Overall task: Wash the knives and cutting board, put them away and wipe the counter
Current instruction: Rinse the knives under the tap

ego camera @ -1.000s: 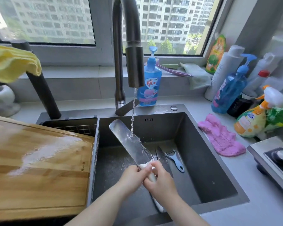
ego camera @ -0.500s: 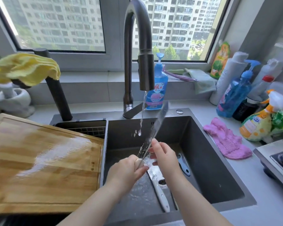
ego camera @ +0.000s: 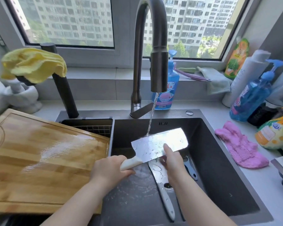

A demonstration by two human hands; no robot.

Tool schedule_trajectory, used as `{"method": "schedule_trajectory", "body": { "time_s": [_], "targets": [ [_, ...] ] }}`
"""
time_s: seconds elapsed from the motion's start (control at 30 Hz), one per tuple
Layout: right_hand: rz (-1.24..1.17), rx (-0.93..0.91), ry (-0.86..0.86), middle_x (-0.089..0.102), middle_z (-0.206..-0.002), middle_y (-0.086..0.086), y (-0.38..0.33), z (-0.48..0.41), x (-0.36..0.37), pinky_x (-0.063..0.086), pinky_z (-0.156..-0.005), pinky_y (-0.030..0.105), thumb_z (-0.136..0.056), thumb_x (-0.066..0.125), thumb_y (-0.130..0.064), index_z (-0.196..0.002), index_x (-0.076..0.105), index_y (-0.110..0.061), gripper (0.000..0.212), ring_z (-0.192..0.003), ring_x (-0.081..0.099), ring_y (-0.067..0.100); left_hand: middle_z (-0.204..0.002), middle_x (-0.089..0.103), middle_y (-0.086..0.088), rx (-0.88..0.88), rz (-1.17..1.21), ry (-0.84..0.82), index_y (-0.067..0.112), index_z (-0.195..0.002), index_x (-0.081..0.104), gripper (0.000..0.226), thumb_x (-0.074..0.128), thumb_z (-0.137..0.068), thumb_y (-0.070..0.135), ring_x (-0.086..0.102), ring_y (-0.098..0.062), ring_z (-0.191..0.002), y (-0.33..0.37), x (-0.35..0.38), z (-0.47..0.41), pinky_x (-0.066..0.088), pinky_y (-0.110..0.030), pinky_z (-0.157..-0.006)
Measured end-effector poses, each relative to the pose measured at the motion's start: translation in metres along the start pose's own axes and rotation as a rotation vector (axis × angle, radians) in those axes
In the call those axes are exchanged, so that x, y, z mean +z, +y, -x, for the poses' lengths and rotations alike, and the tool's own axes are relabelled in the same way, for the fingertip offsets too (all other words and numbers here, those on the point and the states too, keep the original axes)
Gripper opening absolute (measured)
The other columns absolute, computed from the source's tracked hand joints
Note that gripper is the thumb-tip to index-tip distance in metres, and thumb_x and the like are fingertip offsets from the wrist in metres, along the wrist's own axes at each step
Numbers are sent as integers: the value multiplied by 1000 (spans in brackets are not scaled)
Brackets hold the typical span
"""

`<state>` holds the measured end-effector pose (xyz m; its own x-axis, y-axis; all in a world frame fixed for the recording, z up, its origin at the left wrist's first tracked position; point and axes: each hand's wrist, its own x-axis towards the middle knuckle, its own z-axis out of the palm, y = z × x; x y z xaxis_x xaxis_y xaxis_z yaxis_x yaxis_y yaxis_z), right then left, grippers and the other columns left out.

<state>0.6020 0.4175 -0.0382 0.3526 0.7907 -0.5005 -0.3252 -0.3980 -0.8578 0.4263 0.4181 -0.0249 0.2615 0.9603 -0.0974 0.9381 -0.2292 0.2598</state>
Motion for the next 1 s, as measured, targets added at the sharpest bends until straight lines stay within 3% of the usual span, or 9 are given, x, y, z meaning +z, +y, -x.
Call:
{"method": "schedule_trajectory", "body": {
  "time_s": [0.13, 0.33, 0.43, 0.53, 0.63, 0.73, 0.83, 0.93, 1.0],
  "targets": [
    [444, -380, 261, 34, -143, 4, 17, -5, -6, 24, -109, 33, -91, 40, -20, -142, 30, -6, 54, -133, 32, 24, -73, 42, 15, 20, -62, 36, 36, -83, 41, 23, 46, -84, 59, 43, -6, -76, -7, 2, -9, 21, -17, -48],
    [1373, -1078, -114, 65, -120, 4, 44, -19, 9, 7, -112, 35, -63, 39, -24, -107, 50, -20, 46, -121, 46, 27, -81, 43, 14, -32, -63, 38, 36, -83, 43, 22, 44, -84, 57, 57, -11, -97, -7, 5, -22, 20, -17, -48],
    [1626, -916, -92, 60, -128, 9, 24, -34, 7, 10, -112, 31, -64, 52, -33, -125, 41, -12, 66, -120, 56, 25, -78, 44, 14, -28, -65, 50, 35, -87, 49, 22, 45, -84, 57, 54, -9, -89, -10, 7, -25, 22, -16, -50],
    [1677, -789, -72, 3, -157, 14, 12, -39, 15, -9, -116, 32, -84, 55, -27, -148, 6, -5, 83, -146, 4, 28, -69, 39, 13, -35, -66, 48, 36, -88, 50, 22, 44, -84, 56, 54, -9, -89, -9, 12, -27, 21, -16, -49],
    [1691, -899, -223, 37, -147, 10, 13, -26, 32, 18, -114, 32, -63, 73, -39, -138, 42, -5, 88, -138, 35, 23, -71, 40, 12, -36, -65, 65, 32, -93, 54, 28, 43, -84, 57, 56, -8, -99, -5, 15, -30, 19, -15, -49],
    [1654, -976, -391, 11, -157, 8, 13, -31, 26, -16, -110, 35, -83, 55, -25, -147, 19, -8, 76, -146, 9, 24, -81, 45, 15, -26, -57, 70, 33, -98, 56, 31, 43, -84, 58, 56, -7, -98, -9, 17, -29, 20, -14, -50],
    [1736, -807, -200, -11, -157, 6, 10, -44, 8, -18, -112, 32, -91, 44, -22, -149, -3, -13, 75, -145, -13, 24, -74, 43, 16, -37, -23, 66, 35, -96, 56, 28, 46, -83, 58, 49, -6, -83, -14, 18, -28, 22, -15, -50],
    [1677, -850, -217, 6, -157, 9, 18, -38, 15, -7, -116, 36, -84, 55, -27, -148, 13, -10, 78, -146, 1, 28, -65, 40, 17, -63, 8, 66, 35, -102, 58, 32, 48, -82, 58, 41, -4, -78, -11, 21, -27, 21, -14, -50],
    [1733, -996, -297, 50, -139, 5, 26, -29, 19, 29, -111, 35, -55, 74, -44, -132, 47, -13, 87, -131, 45, 23, -62, 38, 17, -72, 25, 81, 35, -102, 58, 32, 49, -82, 58, 47, -6, -81, -7, 21, -25, 20, -13, -50]
  ]
}}
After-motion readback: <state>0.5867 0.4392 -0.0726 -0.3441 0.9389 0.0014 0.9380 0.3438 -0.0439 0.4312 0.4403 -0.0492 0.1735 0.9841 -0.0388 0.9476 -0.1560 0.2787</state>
